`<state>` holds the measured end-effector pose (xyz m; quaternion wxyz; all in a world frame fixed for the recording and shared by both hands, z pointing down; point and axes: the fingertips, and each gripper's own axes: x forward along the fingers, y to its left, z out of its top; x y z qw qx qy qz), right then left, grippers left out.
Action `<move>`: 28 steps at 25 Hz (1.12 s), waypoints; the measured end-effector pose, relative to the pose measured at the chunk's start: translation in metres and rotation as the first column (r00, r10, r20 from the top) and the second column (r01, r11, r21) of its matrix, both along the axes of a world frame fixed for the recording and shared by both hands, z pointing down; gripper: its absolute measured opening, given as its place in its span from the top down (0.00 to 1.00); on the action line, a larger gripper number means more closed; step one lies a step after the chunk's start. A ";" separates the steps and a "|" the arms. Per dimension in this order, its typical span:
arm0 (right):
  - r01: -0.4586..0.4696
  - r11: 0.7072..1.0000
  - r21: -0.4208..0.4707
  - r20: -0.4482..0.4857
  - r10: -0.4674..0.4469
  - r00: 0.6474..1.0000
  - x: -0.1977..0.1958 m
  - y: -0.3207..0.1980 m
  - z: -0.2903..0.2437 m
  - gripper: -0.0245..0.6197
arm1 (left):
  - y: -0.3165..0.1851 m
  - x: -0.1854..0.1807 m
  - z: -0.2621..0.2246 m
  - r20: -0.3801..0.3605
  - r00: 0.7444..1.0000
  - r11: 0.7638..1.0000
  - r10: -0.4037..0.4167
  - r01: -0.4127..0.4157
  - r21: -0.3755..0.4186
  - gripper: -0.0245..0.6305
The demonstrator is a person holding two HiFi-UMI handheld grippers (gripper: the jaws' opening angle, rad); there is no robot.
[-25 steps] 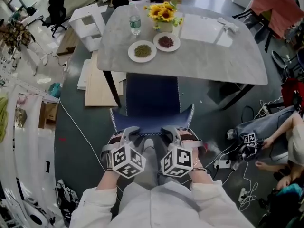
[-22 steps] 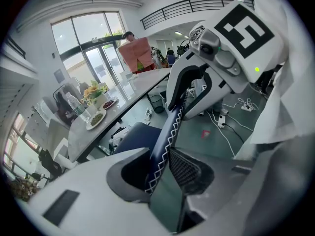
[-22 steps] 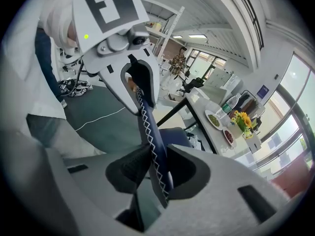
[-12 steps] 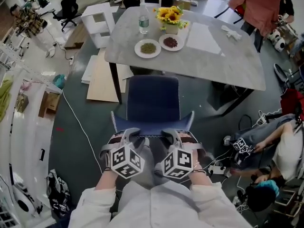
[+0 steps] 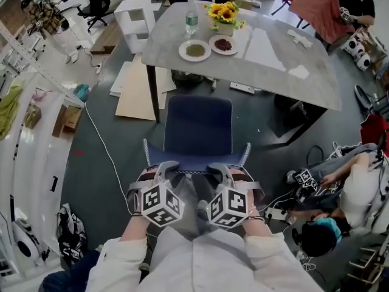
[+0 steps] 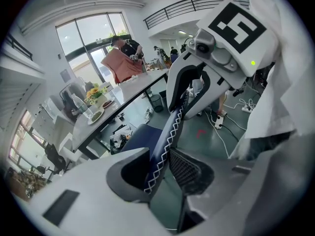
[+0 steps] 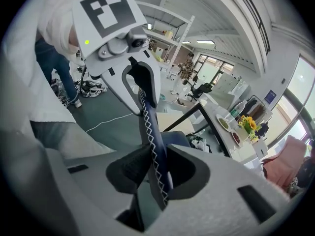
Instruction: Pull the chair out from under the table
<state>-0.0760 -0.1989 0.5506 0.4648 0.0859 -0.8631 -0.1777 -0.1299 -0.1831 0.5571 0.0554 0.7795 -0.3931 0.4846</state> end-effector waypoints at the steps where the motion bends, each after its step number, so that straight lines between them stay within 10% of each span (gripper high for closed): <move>1: 0.003 1.000 -0.002 0.000 -0.003 1.000 0.002 0.005 0.000 0.82 | 0.005 0.002 0.000 0.000 1.000 1.000 -0.001 0.001 0.001 0.77; 28: -0.157 0.986 -0.049 -0.082 0.153 0.985 0.021 0.135 0.003 0.83 | 0.130 0.020 -0.001 -0.042 0.982 0.981 0.184 -0.186 -0.051 0.78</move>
